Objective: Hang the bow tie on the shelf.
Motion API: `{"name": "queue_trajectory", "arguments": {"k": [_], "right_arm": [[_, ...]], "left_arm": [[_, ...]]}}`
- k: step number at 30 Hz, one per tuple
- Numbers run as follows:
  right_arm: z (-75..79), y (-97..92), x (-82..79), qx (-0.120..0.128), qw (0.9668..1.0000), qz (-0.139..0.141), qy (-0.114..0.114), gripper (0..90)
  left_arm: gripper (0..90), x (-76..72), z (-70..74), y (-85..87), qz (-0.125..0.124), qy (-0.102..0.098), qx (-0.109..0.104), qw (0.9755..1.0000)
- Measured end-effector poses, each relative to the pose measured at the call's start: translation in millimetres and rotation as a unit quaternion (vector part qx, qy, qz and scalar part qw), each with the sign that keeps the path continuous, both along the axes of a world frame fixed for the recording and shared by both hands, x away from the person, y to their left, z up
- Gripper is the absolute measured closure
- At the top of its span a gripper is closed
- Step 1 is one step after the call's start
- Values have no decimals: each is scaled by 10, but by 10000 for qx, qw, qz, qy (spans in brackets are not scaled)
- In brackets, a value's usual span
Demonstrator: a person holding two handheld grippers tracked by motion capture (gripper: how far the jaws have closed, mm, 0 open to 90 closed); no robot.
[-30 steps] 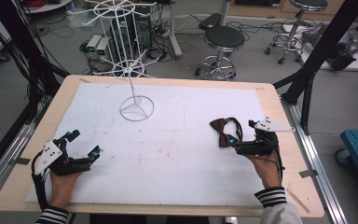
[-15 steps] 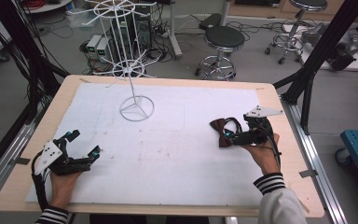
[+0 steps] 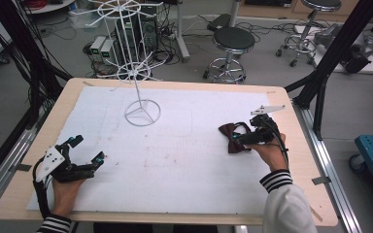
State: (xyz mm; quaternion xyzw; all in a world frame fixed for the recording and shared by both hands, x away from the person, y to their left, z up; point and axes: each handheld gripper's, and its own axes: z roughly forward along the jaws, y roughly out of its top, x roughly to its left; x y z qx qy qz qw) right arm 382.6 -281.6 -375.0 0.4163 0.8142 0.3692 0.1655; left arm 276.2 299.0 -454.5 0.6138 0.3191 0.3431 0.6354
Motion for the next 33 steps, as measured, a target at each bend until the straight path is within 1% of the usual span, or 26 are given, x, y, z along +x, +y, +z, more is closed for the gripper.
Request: {"name": "queue_trajectory", "arguments": {"k": [1,2,3,5,6,7,9,11,12,15,17,19,20,21,22,26,27,28,29,30,31,32,33], "right_arm": [[-11,5,13,-55,10000,5,43,46],[-11,5,13,-55,10000,5,43,46],[-38,19,36,-141,9997,49,204,47],[-62,36,48,-240,9993,71,287,49],[-62,36,48,-240,9993,71,287,49],[-96,62,61,-343,9985,117,411,52],[-123,84,70,-403,9977,137,518,56],[-131,91,75,-415,9975,116,556,56],[-145,101,82,-428,9971,89,621,56],[-174,114,101,-507,9962,97,704,74],[-195,115,114,-538,9950,114,828,137],[-212,121,122,-599,9943,112,879,140],[-219,125,124,-601,9941,96,896,147],[-231,129,132,-580,9935,114,972,161],[-237,131,136,-603,9933,109,982,161],[-283,155,154,-750,9909,104,1115,172],[-291,161,156,-763,9903,98,1159,189],[-300,168,160,-812,9895,127,1187,212],[-310,177,164,-895,9891,165,1159,220],[-316,193,157,-970,9879,146,1198,231],[-316,193,157,-970,9879,146,1198,231],[-337,210,161,-1090,9858,154,1270,250],[-337,210,161,-1090,9858,154,1270,250]], "left_arm": [[17,0,0,0,0,0,0,10000],[17,0,0,0,1,0,-2,10000],[17,0,0,0,0,2,-7,10000],[17,0,0,0,1,1,-9,10000],[17,0,0,0,0,1,-9,10000],[17,0,0,0,-2,4,-6,10000],[17,-1,0,1,-3,5,-4,10000],[17,0,0,0,1,0,-7,10000],[17,0,0,0,0,1,-7,10000],[17,1,-1,1,-3,2,-15,10000],[17,0,0,2,-4,4,-9,10000],[17,0,0,1,-2,2,-12,10000],[17,0,0,2,-5,4,-9,10000],[17,0,-1,1,-1,0,-11,10000],[17,0,0,1,-4,4,-10,10000],[17,0,-1,1,-1,0,-12,10000],[17,0,-1,1,-1,0,-12,10000],[17,0,0,2,-4,4,-15,10000],[17,1,-1,2,-7,3,-16,10000],[17,1,-1,2,-7,3,-16,10000],[17,1,-1,3,-8,5,-18,10000],[17,1,-1,1,-5,4,-33,10000],[17,0,-1,3,-8,4,-15,10000]]}}
